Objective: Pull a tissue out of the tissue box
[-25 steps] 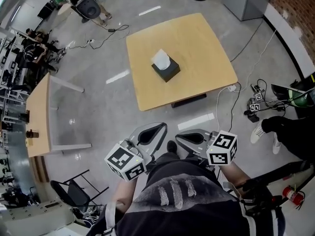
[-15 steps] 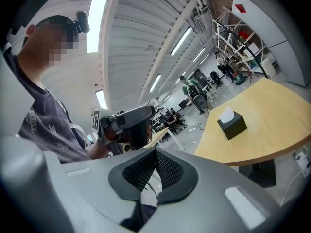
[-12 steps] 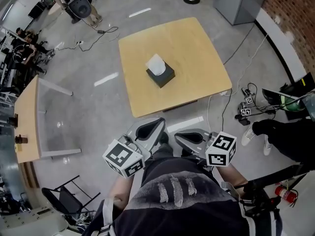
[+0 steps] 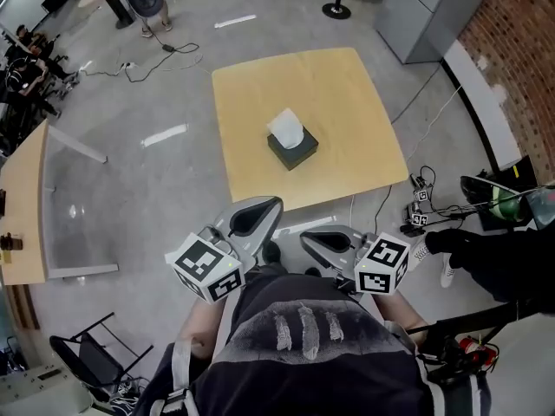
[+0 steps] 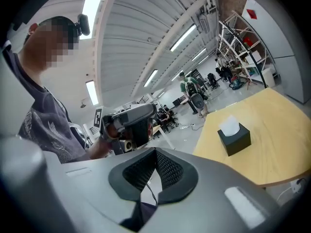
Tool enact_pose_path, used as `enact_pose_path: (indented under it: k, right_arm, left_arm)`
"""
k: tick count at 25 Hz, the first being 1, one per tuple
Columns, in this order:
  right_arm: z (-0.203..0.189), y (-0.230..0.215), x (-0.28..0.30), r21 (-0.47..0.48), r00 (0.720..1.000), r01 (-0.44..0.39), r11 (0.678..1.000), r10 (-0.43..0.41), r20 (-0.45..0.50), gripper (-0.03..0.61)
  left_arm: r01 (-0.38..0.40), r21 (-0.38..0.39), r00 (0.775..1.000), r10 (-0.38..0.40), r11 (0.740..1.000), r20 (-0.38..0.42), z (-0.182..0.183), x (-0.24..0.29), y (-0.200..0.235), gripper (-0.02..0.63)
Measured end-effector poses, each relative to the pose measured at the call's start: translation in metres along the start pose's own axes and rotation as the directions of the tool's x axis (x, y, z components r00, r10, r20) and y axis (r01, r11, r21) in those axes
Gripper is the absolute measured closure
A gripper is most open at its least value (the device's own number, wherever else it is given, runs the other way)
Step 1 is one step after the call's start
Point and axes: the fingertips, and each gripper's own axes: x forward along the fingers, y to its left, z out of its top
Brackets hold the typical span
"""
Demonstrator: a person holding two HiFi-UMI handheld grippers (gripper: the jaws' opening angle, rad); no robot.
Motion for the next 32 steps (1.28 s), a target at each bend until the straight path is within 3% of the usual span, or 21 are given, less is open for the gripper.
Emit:
enact_pose_path:
  k: [15,24,32]
  right_arm:
    - [0.022,-0.022,0.072,-0.003,0.991,0.132,0.991,-0.132,-0.036,0.58]
    - [0.027,-0.039,0.088,0.036,0.989,0.138,0.99,-0.136,-0.053,0.58]
    - [0.045,-0.067,0.085,0.072,0.996,0.07,0.995,-0.066,-0.056,0.58]
  left_arm:
    - [0.065,-0.011,0.997,-0.064,0.998,0.03,0.01,-0.012,0.096,0.611]
    - [0.061,0.004,0.998,-0.061,0.998,0.009,0.012,0.0,0.125,0.611]
    - [-0.004,-0.003,0.999,0.004,1.0,-0.032,0.017,0.026,0.137,0.611]
